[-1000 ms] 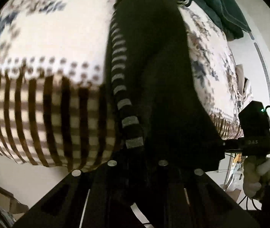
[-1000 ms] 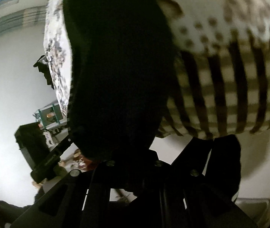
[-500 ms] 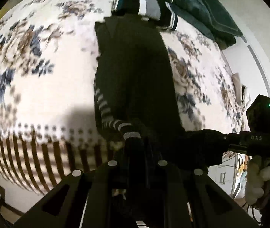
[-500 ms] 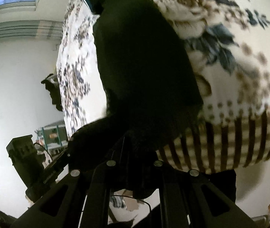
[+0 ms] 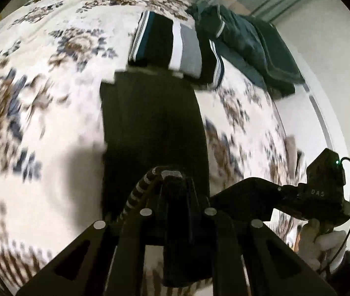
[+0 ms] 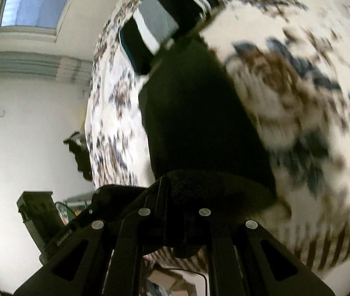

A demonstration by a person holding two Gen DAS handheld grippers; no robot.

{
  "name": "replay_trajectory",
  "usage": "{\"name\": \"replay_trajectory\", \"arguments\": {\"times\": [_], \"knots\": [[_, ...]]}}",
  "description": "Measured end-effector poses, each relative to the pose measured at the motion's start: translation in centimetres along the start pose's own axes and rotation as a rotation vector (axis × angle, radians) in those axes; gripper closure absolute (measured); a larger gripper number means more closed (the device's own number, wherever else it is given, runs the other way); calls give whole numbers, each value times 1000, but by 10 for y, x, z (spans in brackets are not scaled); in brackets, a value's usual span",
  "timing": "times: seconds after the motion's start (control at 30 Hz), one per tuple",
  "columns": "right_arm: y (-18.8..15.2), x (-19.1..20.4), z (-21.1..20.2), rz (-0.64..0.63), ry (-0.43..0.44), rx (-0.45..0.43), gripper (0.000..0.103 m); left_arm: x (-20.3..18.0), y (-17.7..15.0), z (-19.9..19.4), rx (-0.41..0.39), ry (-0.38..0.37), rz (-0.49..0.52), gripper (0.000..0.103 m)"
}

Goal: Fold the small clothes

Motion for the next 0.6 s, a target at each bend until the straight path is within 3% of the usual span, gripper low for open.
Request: {"name": "replay_trajectory", "arguments": {"times": [0.17, 0.33, 0.53, 0.57, 0.6], "knots": [[91, 4, 45, 17, -12, -20, 94, 23, 70, 48, -24, 4, -50, 95], [175, 5, 111, 67, -5, 32, 94, 67, 130, 105, -12, 22, -160, 94], [228, 1, 159, 108, 37, 112, 90, 101, 150, 139, 47, 37, -275, 89], [232, 1, 161, 104, 46, 114, 87, 101, 151, 138, 41, 23, -282, 83], [236, 2, 160, 101, 62, 107, 76, 100, 151, 137, 30, 8, -291, 77]]}}
Point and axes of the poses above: each gripper's, at about its wrist camera, not at the fingertips, and z roughly the way its jaws point, x to its left, y to its top, the point moved 9 cm from there along z, roughly the way its jaws point, and after that the axes turned 2 degrees about -y, right-handed, at the moved point
